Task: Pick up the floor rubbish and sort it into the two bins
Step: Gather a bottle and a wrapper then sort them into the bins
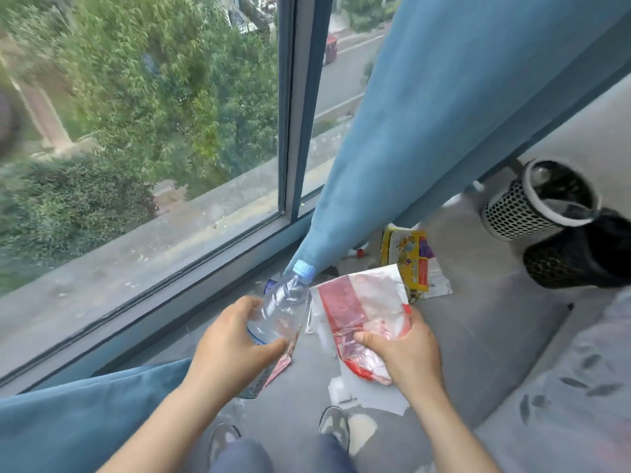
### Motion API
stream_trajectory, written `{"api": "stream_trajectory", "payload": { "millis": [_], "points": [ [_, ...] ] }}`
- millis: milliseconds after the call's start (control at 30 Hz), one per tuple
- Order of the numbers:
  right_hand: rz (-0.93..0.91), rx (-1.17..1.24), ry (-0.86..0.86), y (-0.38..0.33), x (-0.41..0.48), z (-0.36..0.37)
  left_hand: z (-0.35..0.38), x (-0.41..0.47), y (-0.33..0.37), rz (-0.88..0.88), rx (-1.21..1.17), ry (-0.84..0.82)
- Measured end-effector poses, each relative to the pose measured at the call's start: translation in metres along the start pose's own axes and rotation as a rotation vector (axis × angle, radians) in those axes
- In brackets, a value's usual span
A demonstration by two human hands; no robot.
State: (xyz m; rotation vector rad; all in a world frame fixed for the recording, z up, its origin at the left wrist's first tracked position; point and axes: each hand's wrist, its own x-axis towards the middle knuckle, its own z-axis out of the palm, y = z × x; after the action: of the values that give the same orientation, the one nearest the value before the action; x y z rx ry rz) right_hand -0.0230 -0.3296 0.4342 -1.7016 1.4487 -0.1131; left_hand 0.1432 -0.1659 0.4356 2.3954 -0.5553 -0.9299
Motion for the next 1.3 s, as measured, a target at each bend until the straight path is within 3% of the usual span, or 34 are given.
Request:
{"api": "stream_trajectory", "payload": {
  "millis": [400, 700, 1000, 1300],
  "points": [
    [-0.053, 0.163, 0.244, -0.125, -0.152, -0.184, -0.123, -0.156, 0.148, 0.151, -0.115, 0.026],
    [-0.077, 0.408, 0.543, -0.158, -0.231, -0.256, -0.171, -0.208, 0.233, 0.461, -0.094, 0.014],
    [-0.033, 0.489, 0.707, -0.130, -0.255, -0.330, -0.143, -0.243, 0.305, 0.583, -0.123, -0.071],
    [-0.045, 0.561, 0.759, -0.076, -0.254, -0.437, -0.072, -0.288, 0.397, 0.653, -0.145, -0.120]
  ]
}}
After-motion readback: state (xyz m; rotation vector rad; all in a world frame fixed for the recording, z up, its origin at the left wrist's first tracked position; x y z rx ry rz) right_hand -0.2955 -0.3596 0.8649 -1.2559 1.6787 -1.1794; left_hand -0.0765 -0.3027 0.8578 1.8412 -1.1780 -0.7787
